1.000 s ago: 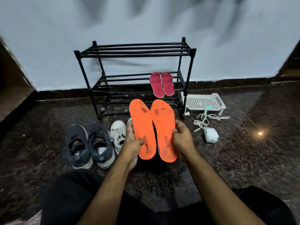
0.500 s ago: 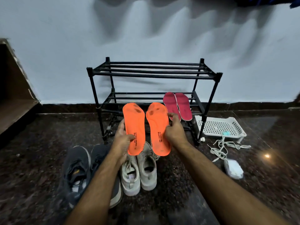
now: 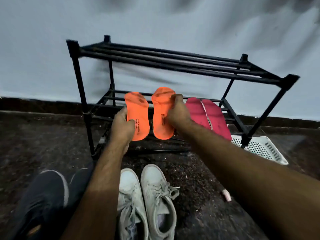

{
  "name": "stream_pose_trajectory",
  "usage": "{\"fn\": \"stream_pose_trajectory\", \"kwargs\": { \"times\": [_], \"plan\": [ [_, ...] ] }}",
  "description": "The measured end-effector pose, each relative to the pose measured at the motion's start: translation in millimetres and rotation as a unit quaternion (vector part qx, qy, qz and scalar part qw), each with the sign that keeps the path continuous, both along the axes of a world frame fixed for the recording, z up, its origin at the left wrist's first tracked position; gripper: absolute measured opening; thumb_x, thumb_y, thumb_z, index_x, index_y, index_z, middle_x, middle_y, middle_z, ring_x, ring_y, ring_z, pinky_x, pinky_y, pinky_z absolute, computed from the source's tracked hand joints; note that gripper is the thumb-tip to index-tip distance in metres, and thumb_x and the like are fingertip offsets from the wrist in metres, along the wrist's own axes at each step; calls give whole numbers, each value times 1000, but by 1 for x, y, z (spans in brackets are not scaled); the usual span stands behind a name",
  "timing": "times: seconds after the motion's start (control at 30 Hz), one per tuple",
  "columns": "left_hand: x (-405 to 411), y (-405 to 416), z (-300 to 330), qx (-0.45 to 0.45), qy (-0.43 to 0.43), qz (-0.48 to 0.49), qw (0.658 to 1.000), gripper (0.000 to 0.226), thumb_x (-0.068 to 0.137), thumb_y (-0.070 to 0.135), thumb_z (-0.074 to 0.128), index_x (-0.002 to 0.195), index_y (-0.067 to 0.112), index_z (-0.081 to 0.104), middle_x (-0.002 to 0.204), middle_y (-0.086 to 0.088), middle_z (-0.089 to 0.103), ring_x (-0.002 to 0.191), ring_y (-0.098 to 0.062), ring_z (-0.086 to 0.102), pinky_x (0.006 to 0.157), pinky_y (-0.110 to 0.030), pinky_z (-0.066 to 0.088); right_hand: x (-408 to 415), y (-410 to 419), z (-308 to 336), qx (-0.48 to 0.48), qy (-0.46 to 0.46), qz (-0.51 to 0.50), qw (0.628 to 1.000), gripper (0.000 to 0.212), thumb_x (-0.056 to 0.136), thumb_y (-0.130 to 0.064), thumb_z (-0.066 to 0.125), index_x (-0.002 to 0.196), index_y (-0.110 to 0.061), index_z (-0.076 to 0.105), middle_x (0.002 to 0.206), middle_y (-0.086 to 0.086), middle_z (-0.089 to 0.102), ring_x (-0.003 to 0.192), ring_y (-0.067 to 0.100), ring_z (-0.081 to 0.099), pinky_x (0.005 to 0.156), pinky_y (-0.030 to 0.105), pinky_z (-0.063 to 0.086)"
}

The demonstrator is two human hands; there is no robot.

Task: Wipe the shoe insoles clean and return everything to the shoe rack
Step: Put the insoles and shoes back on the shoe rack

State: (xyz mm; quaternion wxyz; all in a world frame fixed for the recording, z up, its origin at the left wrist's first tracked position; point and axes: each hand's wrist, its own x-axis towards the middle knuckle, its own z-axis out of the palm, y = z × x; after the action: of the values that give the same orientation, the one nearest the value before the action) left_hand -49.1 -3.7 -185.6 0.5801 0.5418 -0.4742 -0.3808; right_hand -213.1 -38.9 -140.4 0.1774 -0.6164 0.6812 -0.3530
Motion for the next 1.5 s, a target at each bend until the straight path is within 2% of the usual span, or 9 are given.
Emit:
{"fn": "stream_pose_trajectory", "kwargs": {
  "times": [0.1,0.17,0.3,0.47,0.7,0.9,1.07,1.23,1.5],
  "plan": [
    [-1,-7,-10,-36,-69,52,996,54,78,-6,44,123,15,64,110,-12,67,94,-24,65,85,-34,52,1,-14,-7,3,45,13,999,45,87,-6,41,131,-12,47,120,16,60,102,33,62,84,39,53],
    [-1,-10,-11,-34,-148,76,985,58,82,-6,49,139,6,55,130,-17,55,119,-28,56,104,-21,38,2,-11,-10,14,92,12,996,45,93,-7,42,137,-11,46,129,20,53,109,38,59,90,38,49],
    [-2,-10,-15,-20,-155,83,984,52,91,-10,52,141,1,52,148,-16,41,135,-25,45,94,4,18,3,7,-15,5,144,20,989,42,100,-18,46,140,-7,41,137,23,37,111,42,56,97,42,46],
    [-8,8,-9,-71,-124,159,977,40,97,5,56,137,1,56,144,-18,48,134,-29,45,102,-9,23,5,50,-28,-72,176,28,981,41,96,-27,53,133,-9,48,134,20,38,111,42,55,97,50,49],
    [-24,74,-2,-85,-207,178,958,57,94,12,60,147,2,42,151,-21,40,144,-35,32,117,-44,32,10,142,-54,-15,179,66,982,36,95,-27,56,128,-14,48,130,10,40,110,34,56,89,49,51],
    [-13,174,-25,-28,-365,112,924,45,92,18,62,135,9,53,135,-14,51,127,-34,47,103,-45,43,18,239,-90,30,240,109,964,31,97,-33,47,125,-19,50,122,4,49,112,28,53,90,46,45],
    [-10,245,-38,134,-516,-4,846,26,92,16,53,116,16,63,122,-10,59,117,-32,52,95,-42,47,21,290,-127,37,239,112,964,25,94,-31,49,113,-18,58,119,7,54,102,32,54,84,42,47],
    [-23,285,-50,218,-588,-127,769,36,92,22,56,128,17,55,138,-7,52,129,-32,47,102,-40,43,13,318,-130,52,287,72,954,25,98,-33,46,119,-23,52,122,-2,56,109,25,49,87,42,43],
    [-56,314,-66,200,-623,-123,746,35,94,14,53,129,10,50,132,-11,54,117,-33,62,93,-43,51,-18,357,-130,145,267,143,942,23,94,-19,54,116,-13,56,121,9,48,100,34,61,82,45,55]
  ]
}}
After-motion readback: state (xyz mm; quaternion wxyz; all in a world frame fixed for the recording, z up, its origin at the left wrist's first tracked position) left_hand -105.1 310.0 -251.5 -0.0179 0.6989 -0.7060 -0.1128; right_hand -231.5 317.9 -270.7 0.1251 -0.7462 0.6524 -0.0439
